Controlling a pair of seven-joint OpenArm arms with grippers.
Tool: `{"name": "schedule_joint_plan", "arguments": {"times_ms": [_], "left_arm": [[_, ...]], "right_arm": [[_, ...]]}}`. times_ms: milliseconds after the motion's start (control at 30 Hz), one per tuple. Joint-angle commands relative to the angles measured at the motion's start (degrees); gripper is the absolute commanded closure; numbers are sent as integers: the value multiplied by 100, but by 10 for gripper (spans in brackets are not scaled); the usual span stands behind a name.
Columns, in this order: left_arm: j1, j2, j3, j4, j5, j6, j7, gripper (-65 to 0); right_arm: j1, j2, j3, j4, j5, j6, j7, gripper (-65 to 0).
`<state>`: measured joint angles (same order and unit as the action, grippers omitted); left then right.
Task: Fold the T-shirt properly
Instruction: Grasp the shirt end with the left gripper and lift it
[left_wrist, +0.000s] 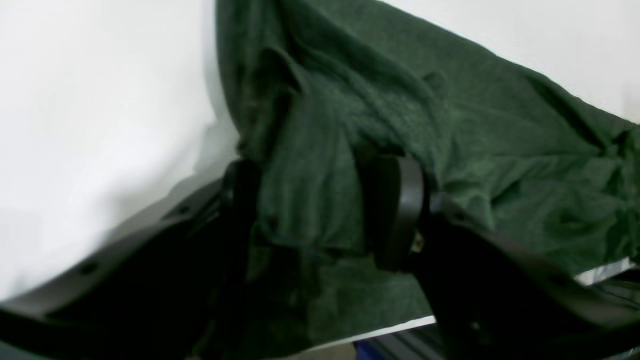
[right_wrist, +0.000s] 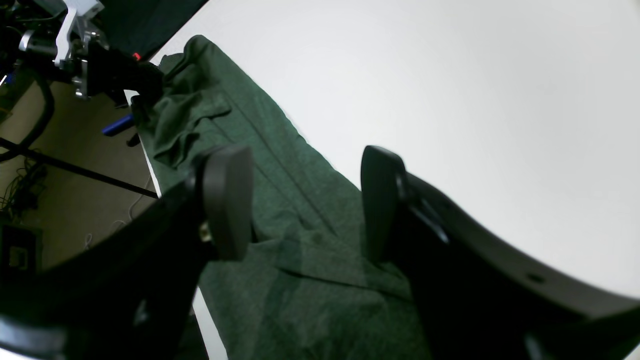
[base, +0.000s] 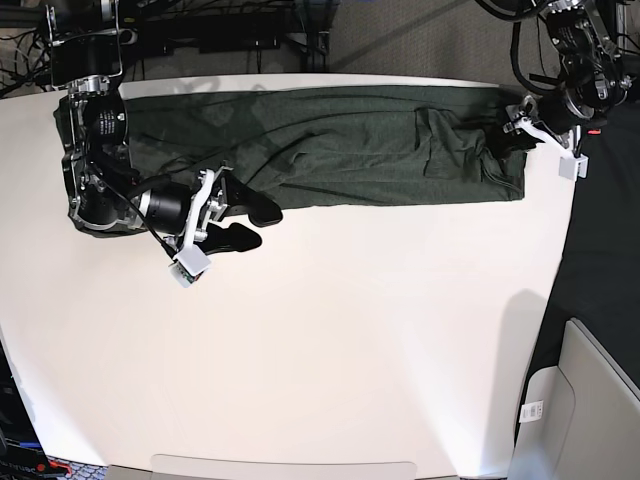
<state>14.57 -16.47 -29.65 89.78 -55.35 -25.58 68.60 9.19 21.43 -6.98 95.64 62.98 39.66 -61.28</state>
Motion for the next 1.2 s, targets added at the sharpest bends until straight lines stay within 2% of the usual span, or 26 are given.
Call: {"name": "schedule_joint_plan", "arguments": {"times_ms": [0,333,600,767,900,1167], "left_arm": [[-19,-63,-2,64,-122,-22,98,-331],[-19,16,7,64,-1098,-22,98,-330],[-28,25,7,64,-1212,-22,98,-331],[-37,25,7,55,-1555,-22,90,-331],[-169,139,15,55,-1528,-22,98,-331],[-186,148,631,55,-1528,-22,46,-330]], "right_arm": [[105,68,52,120,133,34,154,-344],[96,59,52,155,133,34,154,-344],[70,85,52,155,133,34,154,-344],[70,85,52,164,133,34,154,-344],[70,85,43,164,133,34,154,-344],[61,94,43,331,141,34,154,-344]]}}
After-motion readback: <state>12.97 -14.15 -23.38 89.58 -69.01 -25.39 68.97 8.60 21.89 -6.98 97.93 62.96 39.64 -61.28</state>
